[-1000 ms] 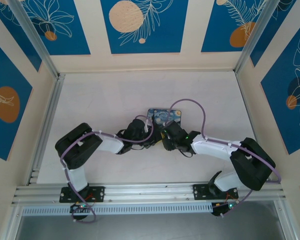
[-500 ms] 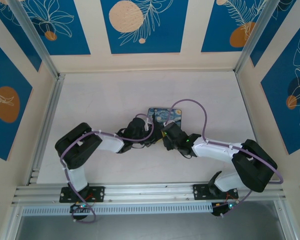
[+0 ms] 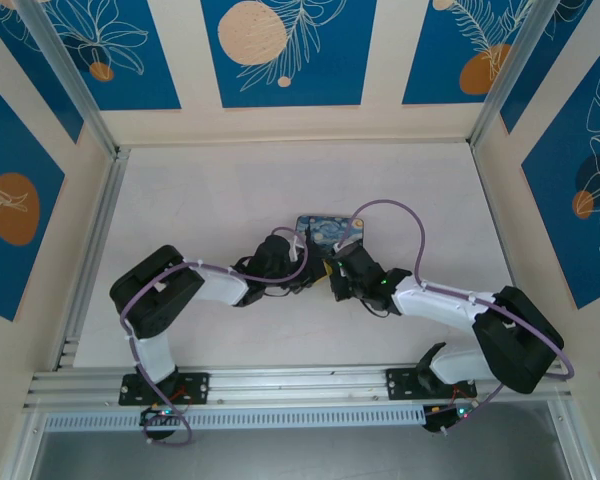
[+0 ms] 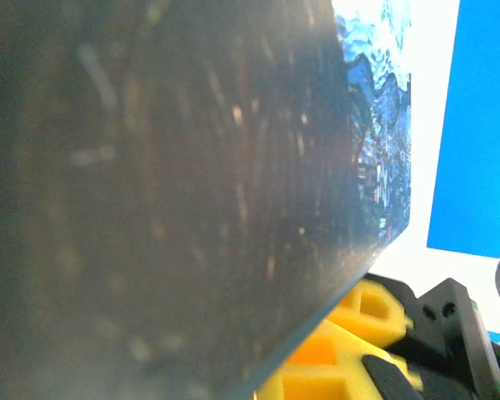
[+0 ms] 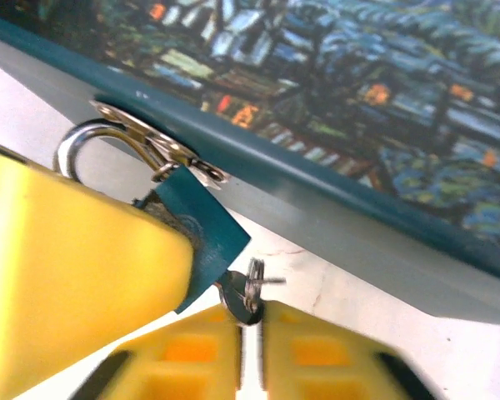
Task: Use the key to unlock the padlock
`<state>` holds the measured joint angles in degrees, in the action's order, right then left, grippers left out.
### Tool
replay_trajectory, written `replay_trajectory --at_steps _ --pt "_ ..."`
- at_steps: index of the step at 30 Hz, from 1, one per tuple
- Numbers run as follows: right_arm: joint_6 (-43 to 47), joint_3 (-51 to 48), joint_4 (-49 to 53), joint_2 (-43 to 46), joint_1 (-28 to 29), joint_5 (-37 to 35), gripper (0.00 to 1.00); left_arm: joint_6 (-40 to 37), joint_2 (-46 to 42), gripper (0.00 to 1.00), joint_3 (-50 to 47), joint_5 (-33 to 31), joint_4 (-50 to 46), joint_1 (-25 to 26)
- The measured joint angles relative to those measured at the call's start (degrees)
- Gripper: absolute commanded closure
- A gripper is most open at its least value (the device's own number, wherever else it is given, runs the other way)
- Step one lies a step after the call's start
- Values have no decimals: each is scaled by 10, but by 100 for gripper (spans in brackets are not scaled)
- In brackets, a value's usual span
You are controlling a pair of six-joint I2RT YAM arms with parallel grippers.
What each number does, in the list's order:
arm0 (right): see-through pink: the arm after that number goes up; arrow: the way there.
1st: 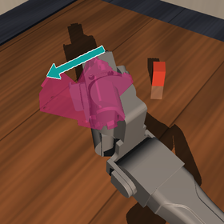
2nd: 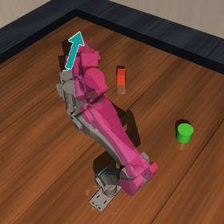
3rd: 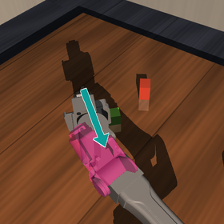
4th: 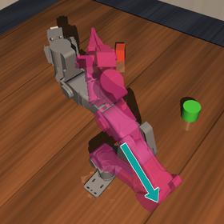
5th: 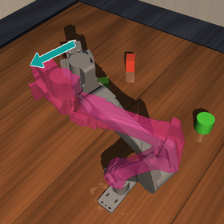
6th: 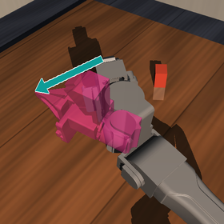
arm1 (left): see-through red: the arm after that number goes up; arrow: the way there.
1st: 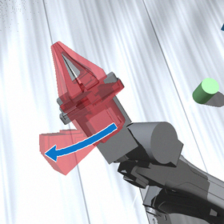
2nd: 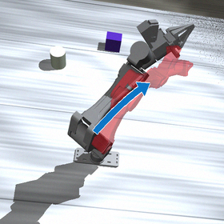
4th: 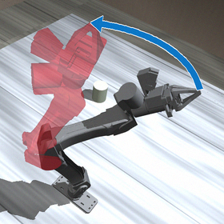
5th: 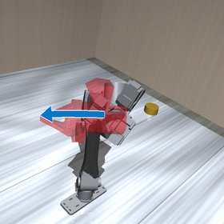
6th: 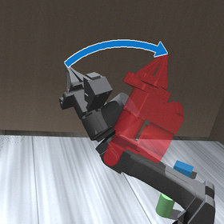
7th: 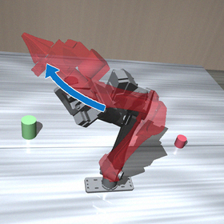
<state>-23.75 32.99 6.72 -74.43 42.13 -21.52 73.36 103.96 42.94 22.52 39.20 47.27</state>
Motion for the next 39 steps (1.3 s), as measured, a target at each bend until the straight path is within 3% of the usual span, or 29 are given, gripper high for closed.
replay_trajectory --at_steps 6,15,19,27,39 --pt "-24 -28 0 77 -29 39 47 0 0 100 0 3 -3 0" --pt "-63 -54 -2 172 -67 83 47 -1 0 100 -2 11 -10 0" --pt "-63 -59 -2 169 -70 99 51 -1 0 100 -2 13 -14 -1" --pt "-52 -59 -16 140 -66 108 50 -3 -1 100 -1 19 -28 -2" --pt "-16 -59 -33 94 -24 69 57 1 -11 100 20 44 -79 -3"
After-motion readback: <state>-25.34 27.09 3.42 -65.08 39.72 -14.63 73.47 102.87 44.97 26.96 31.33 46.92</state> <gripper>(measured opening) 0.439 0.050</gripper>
